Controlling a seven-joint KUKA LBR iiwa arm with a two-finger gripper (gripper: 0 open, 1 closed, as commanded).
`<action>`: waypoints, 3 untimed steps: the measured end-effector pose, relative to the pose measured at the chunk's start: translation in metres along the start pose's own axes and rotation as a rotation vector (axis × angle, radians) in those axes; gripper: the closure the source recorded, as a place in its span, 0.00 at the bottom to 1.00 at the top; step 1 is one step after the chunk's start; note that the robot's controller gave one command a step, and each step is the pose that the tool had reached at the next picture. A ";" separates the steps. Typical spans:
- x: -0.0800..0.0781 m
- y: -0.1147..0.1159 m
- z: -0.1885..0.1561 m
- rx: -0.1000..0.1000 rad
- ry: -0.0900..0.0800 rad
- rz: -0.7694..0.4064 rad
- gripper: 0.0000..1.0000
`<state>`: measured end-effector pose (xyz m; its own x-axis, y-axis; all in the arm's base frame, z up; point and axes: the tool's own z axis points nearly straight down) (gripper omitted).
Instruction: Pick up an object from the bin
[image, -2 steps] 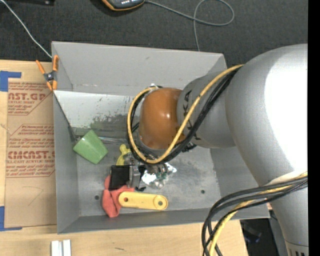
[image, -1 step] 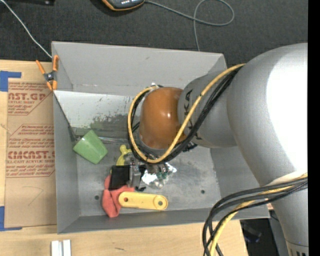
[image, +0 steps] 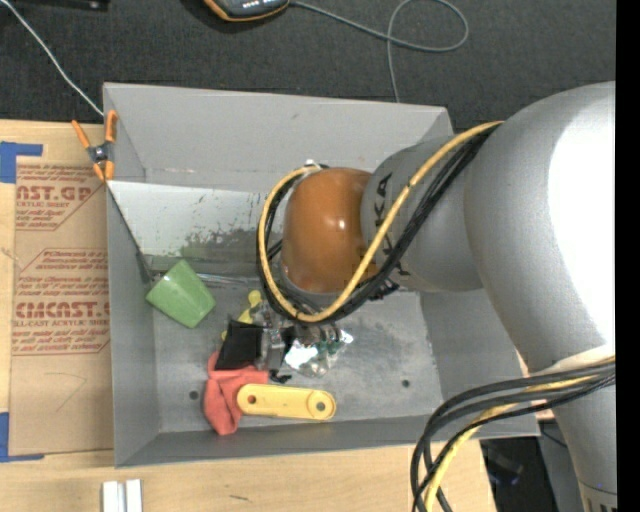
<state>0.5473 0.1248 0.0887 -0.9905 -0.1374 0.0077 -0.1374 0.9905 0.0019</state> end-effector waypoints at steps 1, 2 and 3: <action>0.000 0.000 -0.020 0.000 -0.002 0.000 1.00; -0.001 0.000 -0.038 0.000 -0.005 0.000 1.00; -0.001 0.000 -0.052 0.000 -0.006 0.000 1.00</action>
Offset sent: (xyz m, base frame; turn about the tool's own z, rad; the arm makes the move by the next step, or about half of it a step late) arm -0.0001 0.0000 0.0279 0.0000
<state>0.5490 0.1253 0.1410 -0.9905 -0.1377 0.0013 -0.1377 0.9905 0.0021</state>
